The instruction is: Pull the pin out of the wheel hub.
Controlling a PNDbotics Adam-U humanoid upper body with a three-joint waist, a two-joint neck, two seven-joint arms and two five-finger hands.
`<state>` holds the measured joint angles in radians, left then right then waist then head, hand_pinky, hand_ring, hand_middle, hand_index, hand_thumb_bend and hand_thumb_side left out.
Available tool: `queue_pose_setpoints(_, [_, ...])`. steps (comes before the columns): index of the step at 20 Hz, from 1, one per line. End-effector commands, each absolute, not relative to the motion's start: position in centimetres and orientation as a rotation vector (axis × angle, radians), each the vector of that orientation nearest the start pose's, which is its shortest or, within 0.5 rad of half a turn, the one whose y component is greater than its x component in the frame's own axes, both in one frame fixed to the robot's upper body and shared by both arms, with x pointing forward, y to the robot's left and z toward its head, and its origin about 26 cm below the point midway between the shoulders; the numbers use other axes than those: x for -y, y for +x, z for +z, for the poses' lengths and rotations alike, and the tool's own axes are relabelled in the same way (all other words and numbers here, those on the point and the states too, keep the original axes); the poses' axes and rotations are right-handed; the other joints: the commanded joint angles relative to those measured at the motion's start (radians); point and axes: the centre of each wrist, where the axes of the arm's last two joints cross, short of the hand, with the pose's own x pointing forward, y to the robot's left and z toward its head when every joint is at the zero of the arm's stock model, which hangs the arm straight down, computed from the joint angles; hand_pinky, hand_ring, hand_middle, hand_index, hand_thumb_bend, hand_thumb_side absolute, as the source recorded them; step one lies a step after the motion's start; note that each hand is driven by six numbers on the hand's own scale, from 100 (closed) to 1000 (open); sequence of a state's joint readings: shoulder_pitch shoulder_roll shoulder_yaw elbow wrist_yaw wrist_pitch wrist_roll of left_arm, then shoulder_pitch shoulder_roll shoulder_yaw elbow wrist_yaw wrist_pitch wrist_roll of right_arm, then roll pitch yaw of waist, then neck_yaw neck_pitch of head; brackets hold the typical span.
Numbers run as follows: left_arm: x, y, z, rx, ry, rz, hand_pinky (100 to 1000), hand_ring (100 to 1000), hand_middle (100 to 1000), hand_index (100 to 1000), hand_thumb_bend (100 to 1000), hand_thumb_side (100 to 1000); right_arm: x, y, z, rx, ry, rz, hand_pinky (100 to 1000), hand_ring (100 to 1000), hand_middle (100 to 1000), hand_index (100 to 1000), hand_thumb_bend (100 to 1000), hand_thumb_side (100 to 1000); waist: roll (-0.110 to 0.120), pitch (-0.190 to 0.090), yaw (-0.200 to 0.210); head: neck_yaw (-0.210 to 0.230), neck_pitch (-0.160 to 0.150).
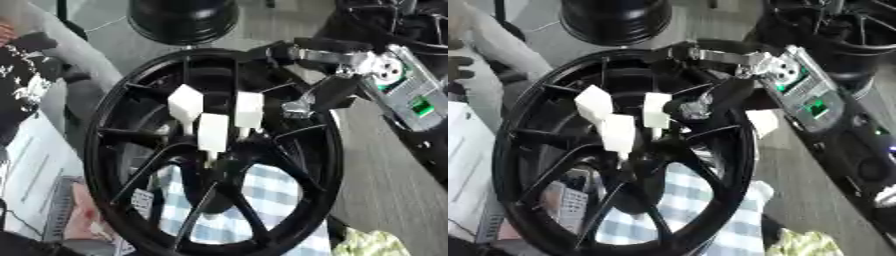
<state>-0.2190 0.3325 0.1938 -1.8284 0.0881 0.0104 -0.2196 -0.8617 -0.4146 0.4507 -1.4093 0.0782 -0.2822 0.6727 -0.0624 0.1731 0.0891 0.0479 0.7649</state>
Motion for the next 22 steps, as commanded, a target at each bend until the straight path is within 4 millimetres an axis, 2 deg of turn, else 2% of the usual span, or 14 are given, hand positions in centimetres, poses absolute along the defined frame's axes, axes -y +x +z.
queue_pose_setpoints(1, [-33.2,30.8,16.2,2.039,0.142,-0.367,760,768,789,869,388,450,15.3,40.8,22.8,1.885,0.187,1.835,813,866,820,980,320,483,0.005,-0.013,-0.001,-0.001,0.005])
queue_pose_setpoints(9, [-33.2,30.8,16.2,2.04,0.138,-0.369,761,769,789,869,387,451,14.3,40.5,22.2,1.855,0.211,1.892,813,866,820,980,317,481,0.006,-0.012,-0.003,-0.002,0.005])
queue_pose_setpoints(10, [-33.2,30.8,16.2,2.04,0.138,-0.369,761,769,789,869,387,451,14.2,40.6,22.0,1.847,0.21,1.893,813,865,820,980,307,459,0.006,-0.012,-0.003,-0.002,0.005])
queue_pose_setpoints(11, [-33.2,30.8,16.2,2.041,0.138,-0.369,761,769,789,869,387,450,14.2,40.7,21.8,1.84,0.205,1.896,813,866,820,980,316,480,0.007,-0.011,-0.002,-0.003,0.005])
queue_pose_setpoints(22, [-33.1,30.9,16.2,2.043,0.133,-0.37,762,770,790,869,383,451,14.6,42.1,19.9,1.769,0.076,1.961,810,863,814,969,303,450,0.008,-0.012,0.001,-0.005,0.005])
